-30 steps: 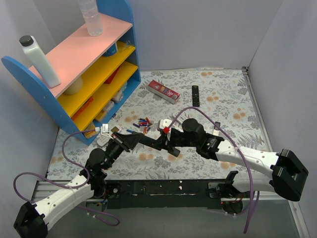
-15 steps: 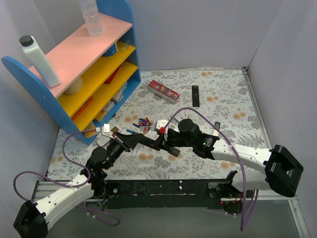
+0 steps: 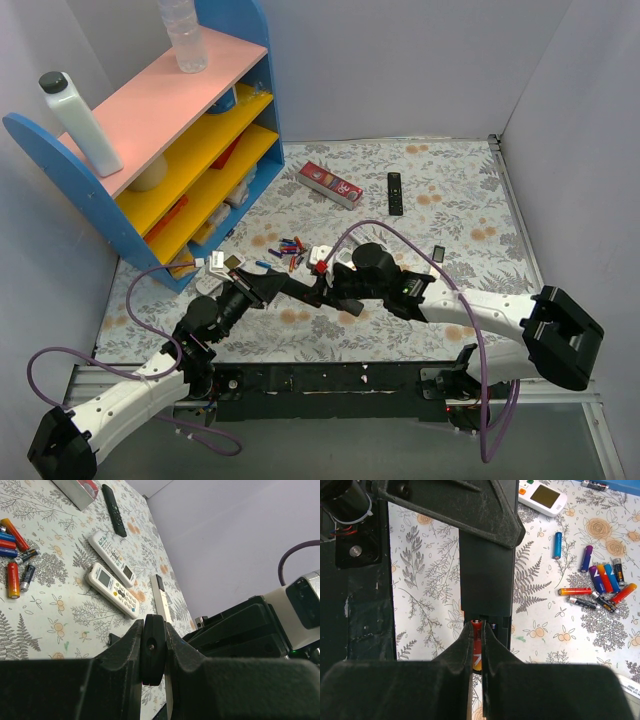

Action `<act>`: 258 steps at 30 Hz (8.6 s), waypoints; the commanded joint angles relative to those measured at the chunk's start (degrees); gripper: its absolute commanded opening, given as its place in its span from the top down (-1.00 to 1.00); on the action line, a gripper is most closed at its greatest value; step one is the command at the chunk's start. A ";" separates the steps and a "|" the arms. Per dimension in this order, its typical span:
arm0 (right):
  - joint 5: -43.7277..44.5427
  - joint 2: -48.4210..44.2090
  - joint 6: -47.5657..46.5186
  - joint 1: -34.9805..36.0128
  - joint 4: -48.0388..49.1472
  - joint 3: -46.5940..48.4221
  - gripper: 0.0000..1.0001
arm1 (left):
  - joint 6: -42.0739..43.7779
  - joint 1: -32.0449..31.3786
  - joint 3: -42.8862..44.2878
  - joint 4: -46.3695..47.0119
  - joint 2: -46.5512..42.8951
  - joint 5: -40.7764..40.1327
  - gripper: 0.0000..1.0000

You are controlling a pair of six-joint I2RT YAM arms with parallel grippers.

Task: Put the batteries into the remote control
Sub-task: Load the battery into the remote control, then pick up the battery from the center of the board, then load the battery into the remote control.

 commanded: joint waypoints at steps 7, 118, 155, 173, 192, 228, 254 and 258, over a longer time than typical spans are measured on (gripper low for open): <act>-0.08 3.64 1.87 1.40 -10.34 1.62 0.44 | -3.62 -0.41 4.69 14.03 -0.82 2.60 1.00; 27.42 12.74 16.82 -4.75 -20.62 24.01 -0.77 | -7.30 -0.49 8.47 -39.32 -3.37 -18.14 1.00; 26.10 42.66 12.87 -7.74 -26.25 48.64 0.16 | -5.28 -0.41 5.92 -37.04 -6.62 -19.28 1.00; 28.30 48.11 11.90 -8.44 -27.83 52.07 0.36 | -5.19 -0.41 5.48 -37.13 -7.50 -19.28 1.00; 27.60 42.06 9.00 -9.76 -23.70 46.37 0.94 | -5.36 -0.41 4.86 -36.69 -8.90 -19.11 1.00; 11.17 -9.28 -4.53 2.10 -33.89 13.49 0.97 | -5.01 -0.41 -4.10 -2.06 -6.27 -3.20 1.00; 12.22 -4.98 -6.38 3.51 -38.29 17.27 0.97 | -5.63 -0.41 -4.37 6.11 -2.66 2.25 1.00; 12.66 -3.92 -6.47 3.60 -39.87 19.02 0.97 | -4.58 -0.41 -3.93 6.38 -1.87 2.95 1.00</act>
